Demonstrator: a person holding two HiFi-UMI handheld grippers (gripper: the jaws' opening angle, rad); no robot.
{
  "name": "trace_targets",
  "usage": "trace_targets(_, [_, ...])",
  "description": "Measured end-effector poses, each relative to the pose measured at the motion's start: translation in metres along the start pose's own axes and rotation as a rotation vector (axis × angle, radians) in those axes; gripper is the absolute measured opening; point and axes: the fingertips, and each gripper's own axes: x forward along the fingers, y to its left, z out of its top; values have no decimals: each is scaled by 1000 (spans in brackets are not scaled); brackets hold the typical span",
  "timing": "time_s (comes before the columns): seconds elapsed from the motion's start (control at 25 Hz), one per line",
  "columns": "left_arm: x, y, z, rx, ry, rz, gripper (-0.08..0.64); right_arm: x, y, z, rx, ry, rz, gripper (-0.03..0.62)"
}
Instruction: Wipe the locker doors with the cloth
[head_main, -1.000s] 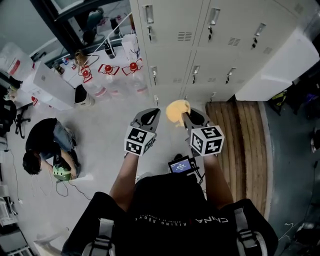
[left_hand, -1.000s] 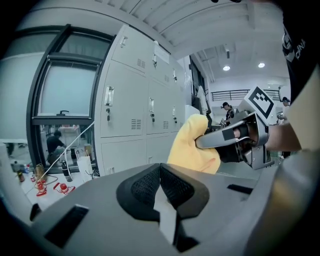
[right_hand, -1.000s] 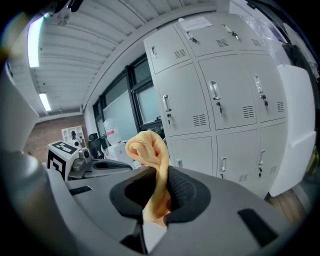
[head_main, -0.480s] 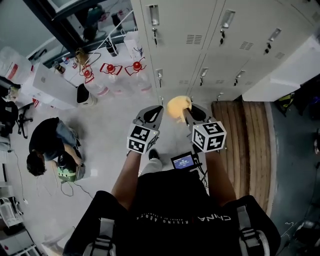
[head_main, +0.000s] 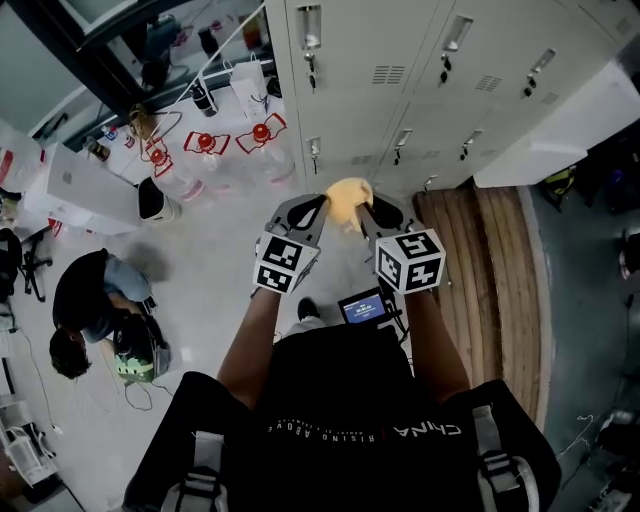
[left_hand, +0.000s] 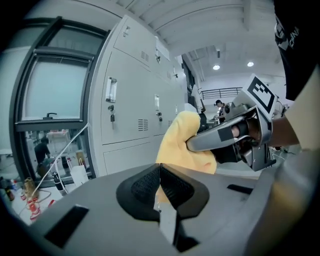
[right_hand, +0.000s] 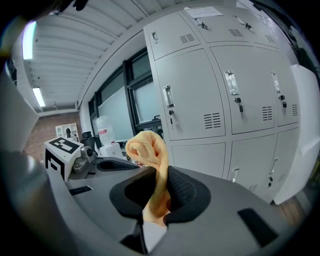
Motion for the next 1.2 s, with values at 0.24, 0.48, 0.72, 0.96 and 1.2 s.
trace_targets(0.24, [15, -6, 9, -39, -9, 3, 18, -5, -19, 11, -4, -9, 8, 83])
trace_targets(0.48, [40, -10, 32, -138, -47, 30, 18, -10, -41, 20, -43, -18, 47, 83])
trace_targets(0.72, [61, -8, 34, -93, -32, 43, 18, 7, -56, 22, -56, -22, 100, 83])
trace_targets(0.96, [83, 25, 21, -65, -29, -4, 18, 49, -67, 23, -45, -29, 90, 83])
trace_targets(1.2, [108, 65, 10, 15, -44, -54, 18, 96, -74, 16, -55, -34, 73, 83])
